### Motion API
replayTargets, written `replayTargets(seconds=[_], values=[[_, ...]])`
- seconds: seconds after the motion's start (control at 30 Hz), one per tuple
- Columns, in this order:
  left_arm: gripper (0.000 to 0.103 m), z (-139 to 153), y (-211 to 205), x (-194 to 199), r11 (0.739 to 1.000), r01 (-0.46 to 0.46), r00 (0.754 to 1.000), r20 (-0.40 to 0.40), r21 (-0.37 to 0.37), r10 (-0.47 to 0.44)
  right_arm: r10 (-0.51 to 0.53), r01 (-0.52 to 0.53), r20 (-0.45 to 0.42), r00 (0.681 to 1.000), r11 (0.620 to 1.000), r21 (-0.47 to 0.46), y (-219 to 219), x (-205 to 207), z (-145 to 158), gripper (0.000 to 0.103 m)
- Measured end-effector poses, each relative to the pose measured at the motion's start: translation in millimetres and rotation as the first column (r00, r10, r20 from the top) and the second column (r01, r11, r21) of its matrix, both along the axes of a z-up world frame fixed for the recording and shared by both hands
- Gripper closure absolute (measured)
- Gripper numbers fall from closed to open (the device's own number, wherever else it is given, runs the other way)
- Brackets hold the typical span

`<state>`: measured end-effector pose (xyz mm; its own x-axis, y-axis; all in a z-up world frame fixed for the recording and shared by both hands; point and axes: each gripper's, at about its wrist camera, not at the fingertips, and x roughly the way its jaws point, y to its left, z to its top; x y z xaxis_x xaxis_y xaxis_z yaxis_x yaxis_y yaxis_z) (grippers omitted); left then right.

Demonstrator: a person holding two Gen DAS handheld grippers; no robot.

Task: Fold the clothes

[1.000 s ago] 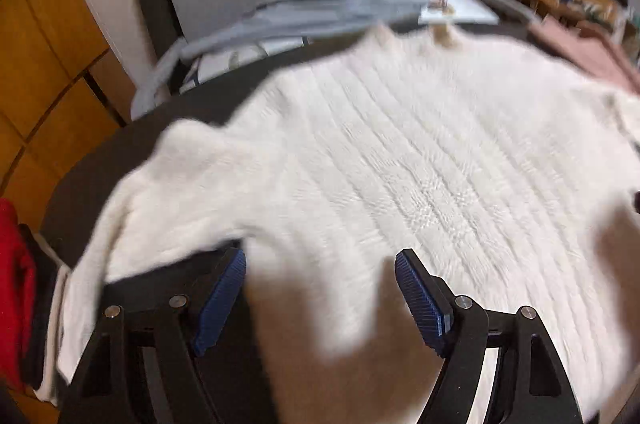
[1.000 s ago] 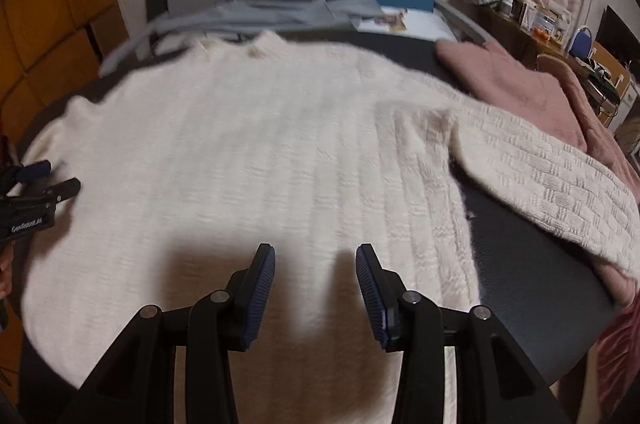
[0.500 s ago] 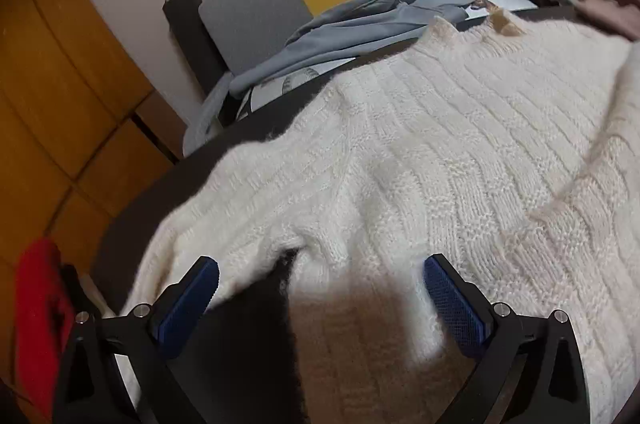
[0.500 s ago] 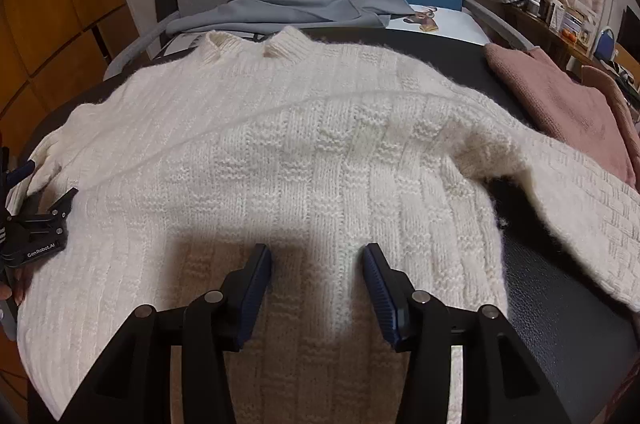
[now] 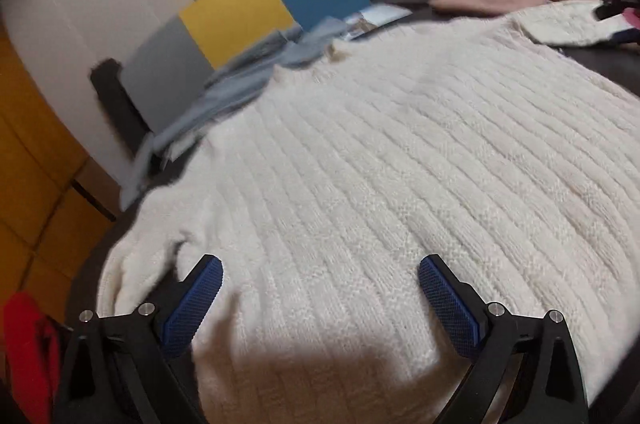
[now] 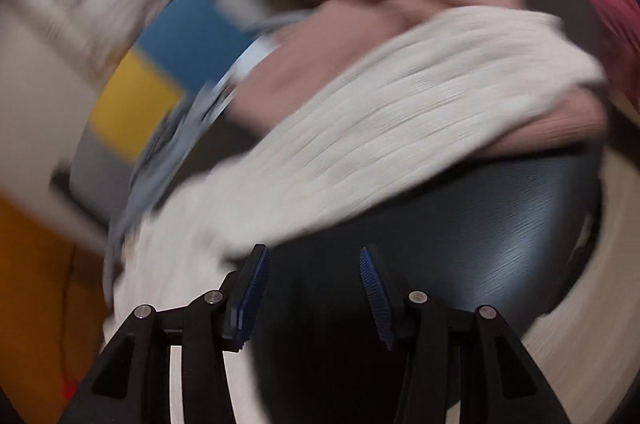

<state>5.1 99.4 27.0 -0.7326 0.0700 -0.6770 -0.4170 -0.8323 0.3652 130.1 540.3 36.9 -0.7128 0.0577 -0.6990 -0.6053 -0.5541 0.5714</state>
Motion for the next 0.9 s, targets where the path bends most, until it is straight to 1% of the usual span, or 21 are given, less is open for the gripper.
replayTargets(seconds=[0.03, 0.13, 0.2, 0.27, 0.3, 0.4, 0.47, 0.5, 0.53, 0.57, 0.6, 0.67, 0.73, 0.83, 0.9], values=[[0.012, 1.7, -5.3, -2.3, 0.999, -0.020, 0.999, 0.025, 0.036, 0.020, -0.055, 0.055, 0.000, 0.998, 0.998, -0.012, 14.8, 7.5, -0.2, 0.055], [0.013, 7.5, -26.0, -11.8, 0.982, -0.102, 0.990, 0.114, 0.161, 0.084, -0.211, 0.211, 0.001, 0.977, 0.976, -0.056, 57.3, 29.0, -1.8, 0.055], [0.013, 11.3, -39.8, -18.1, 0.958, -0.160, 0.977, 0.177, 0.238, 0.119, -0.274, 0.271, -0.013, 0.962, 0.956, -0.114, 75.8, 38.4, -7.8, 0.055], [0.013, 15.2, -53.5, -24.5, 0.925, -0.222, 0.959, 0.243, 0.310, 0.149, -0.308, 0.303, -0.010, 0.951, 0.941, -0.152, 87.7, 42.2, -13.5, 0.055], [0.013, 17.8, -58.6, -27.4, 0.914, -0.243, 0.954, 0.250, 0.325, 0.165, -0.316, 0.308, -0.022, 0.949, 0.937, -0.163, 92.3, 43.7, -15.0, 0.055], [0.013, 19.3, -65.4, -37.7, 0.907, -0.281, 0.947, 0.242, 0.313, 0.210, -0.336, 0.320, -0.055, 0.940, 0.927, -0.198, 105.7, 46.6, -19.6, 0.055], [0.013, 15.5, -64.1, -40.3, 0.914, -0.285, 0.946, 0.240, 0.289, 0.220, -0.342, 0.321, -0.070, 0.937, 0.922, -0.215, 112.9, 42.0, -22.5, 0.056], [0.013, 10.8, -63.2, -40.8, 0.920, -0.284, 0.944, 0.247, 0.271, 0.219, -0.345, 0.322, -0.074, 0.936, 0.921, -0.219, 114.8, 39.3, -23.0, 0.062], [0.013, 5.8, -61.7, -40.8, 0.925, -0.284, 0.941, 0.256, 0.252, 0.219, -0.350, 0.328, -0.073, 0.934, 0.920, -0.215, 116.8, 35.3, -22.9, 0.065], [0.013, 1.4, -63.3, -40.9, 0.925, -0.285, 0.940, 0.260, 0.250, 0.219, -0.359, 0.340, -0.068, 0.931, 0.918, -0.203, 118.8, 32.4, -22.2, 0.079], [0.013, -2.6, -66.2, -41.2, 0.924, -0.286, 0.940, 0.262, 0.255, 0.219, -0.365, 0.346, -0.070, 0.928, 0.918, -0.195, 120.0, 31.2, -21.1, 0.089], [0.011, -4.5, -71.6, -40.9, 0.910, -0.307, 0.935, 0.269, 0.278, 0.233, -0.363, 0.340, -0.100, 0.926, 0.921, -0.190, 118.2, 34.3, -16.1, 0.090], [0.010, -5.6, -75.8, -42.6, 0.898, -0.325, 0.927, 0.286, 0.296, 0.241, -0.347, 0.323, -0.134, 0.928, 0.931, -0.170, 111.2, 35.7, -4.9, 0.090], [0.010, -2.9, -75.1, -44.2, 0.901, -0.320, 0.926, 0.296, 0.293, 0.233, -0.300, 0.278, -0.189, 0.935, 0.951, -0.134, 97.4, 30.1, 18.8, 0.091], [0.010, 1.0, -77.0, -47.3, 0.901, -0.310, 0.927, 0.307, 0.305, 0.215, -0.264, 0.241, -0.230, 0.937, 0.963, -0.120, 85.6, 21.1, 37.0, 0.091]])
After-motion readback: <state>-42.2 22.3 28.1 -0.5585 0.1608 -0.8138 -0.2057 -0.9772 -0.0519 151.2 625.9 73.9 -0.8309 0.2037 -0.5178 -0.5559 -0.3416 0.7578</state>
